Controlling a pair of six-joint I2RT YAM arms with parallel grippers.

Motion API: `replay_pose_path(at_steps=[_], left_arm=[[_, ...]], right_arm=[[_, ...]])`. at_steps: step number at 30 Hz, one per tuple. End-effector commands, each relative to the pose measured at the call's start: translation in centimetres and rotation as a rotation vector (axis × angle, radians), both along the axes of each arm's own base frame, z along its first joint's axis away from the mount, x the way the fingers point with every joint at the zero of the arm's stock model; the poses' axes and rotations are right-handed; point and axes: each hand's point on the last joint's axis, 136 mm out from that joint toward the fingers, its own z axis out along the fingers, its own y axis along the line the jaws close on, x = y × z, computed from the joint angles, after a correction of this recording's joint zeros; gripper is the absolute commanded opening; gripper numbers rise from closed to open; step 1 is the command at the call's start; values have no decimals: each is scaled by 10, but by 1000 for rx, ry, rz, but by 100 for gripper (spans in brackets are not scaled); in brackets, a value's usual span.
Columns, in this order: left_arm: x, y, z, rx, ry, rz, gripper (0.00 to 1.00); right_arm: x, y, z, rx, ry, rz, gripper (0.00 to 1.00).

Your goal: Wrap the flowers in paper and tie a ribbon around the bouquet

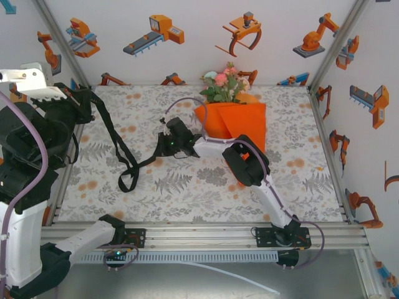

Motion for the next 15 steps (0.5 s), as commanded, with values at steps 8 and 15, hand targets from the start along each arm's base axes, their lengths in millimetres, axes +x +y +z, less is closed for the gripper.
replay_pose_path(at_steps=[8, 15], left_arm=[[2, 3, 2, -3, -16, 21, 4], [8, 7, -13, 29, 18, 59, 4]], right_arm=[[10, -23, 40, -14, -140, -71, 0], [-2, -112, 120, -100, -354, -265, 0]])
